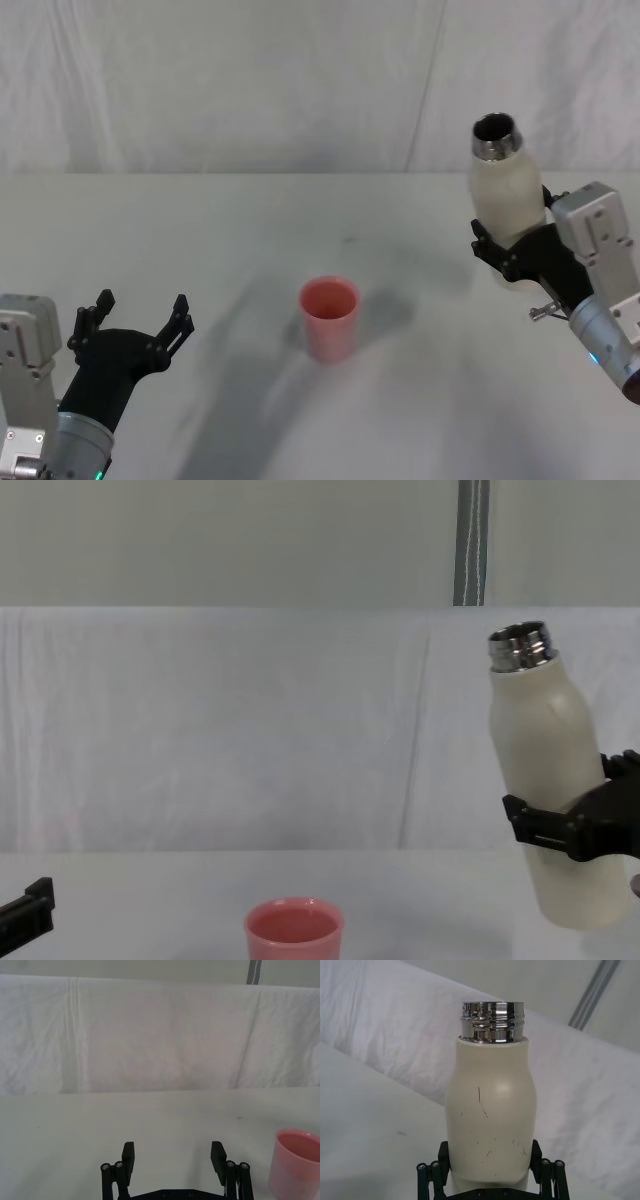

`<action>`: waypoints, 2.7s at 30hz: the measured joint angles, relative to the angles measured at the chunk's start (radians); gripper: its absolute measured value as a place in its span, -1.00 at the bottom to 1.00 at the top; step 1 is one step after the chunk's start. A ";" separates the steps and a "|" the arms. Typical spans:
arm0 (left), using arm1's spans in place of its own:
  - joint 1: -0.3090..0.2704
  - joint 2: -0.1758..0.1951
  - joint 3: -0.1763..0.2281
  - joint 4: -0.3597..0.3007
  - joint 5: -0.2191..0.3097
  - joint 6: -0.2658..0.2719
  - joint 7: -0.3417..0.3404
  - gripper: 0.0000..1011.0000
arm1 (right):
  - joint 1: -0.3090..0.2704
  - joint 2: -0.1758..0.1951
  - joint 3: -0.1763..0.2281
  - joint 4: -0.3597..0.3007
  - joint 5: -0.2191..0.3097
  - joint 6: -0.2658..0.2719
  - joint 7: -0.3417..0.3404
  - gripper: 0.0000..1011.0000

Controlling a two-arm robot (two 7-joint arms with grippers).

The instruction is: Grasp the thermos with one hand and pour water into the cup lid.

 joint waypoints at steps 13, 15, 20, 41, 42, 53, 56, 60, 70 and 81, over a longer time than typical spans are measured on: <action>0.000 0.000 0.000 0.000 0.000 0.000 0.000 0.98 | -0.037 -0.012 0.048 0.002 0.130 0.009 0.010 0.90; 0.000 0.000 0.000 0.000 0.000 0.000 0.000 0.98 | -0.044 -0.020 0.058 0.003 0.152 0.010 0.005 0.90; 0.000 0.000 0.000 0.000 0.000 0.000 0.000 0.98 | -0.062 -0.041 0.083 0.015 0.205 0.012 -0.013 0.90; 0.000 0.000 0.000 0.000 0.000 0.000 0.000 0.98 | -0.061 -0.056 0.086 0.065 0.273 -0.019 -0.024 0.90; 0.000 0.000 0.000 0.000 0.000 0.000 0.000 0.98 | -0.059 -0.055 0.085 0.068 0.273 -0.022 -0.023 0.90; 0.000 0.000 0.000 0.000 0.000 0.000 0.000 0.98 | -0.037 -0.046 0.070 0.111 0.275 -0.062 -0.016 0.90; 0.000 0.000 0.000 0.000 0.000 0.000 0.000 0.98 | -0.033 -0.046 0.069 0.120 0.274 -0.069 -0.016 0.90; 0.000 0.000 0.000 0.000 0.000 0.000 0.000 0.98 | -0.030 -0.047 0.068 0.131 0.278 -0.079 -0.015 0.90; 0.000 0.000 0.000 0.000 0.000 0.000 0.000 0.98 | -0.025 -0.049 0.067 0.146 0.286 -0.089 -0.014 0.90; 0.000 0.000 0.000 0.000 0.000 0.000 0.000 0.98 | -0.024 -0.049 0.067 0.156 0.288 -0.094 -0.013 0.90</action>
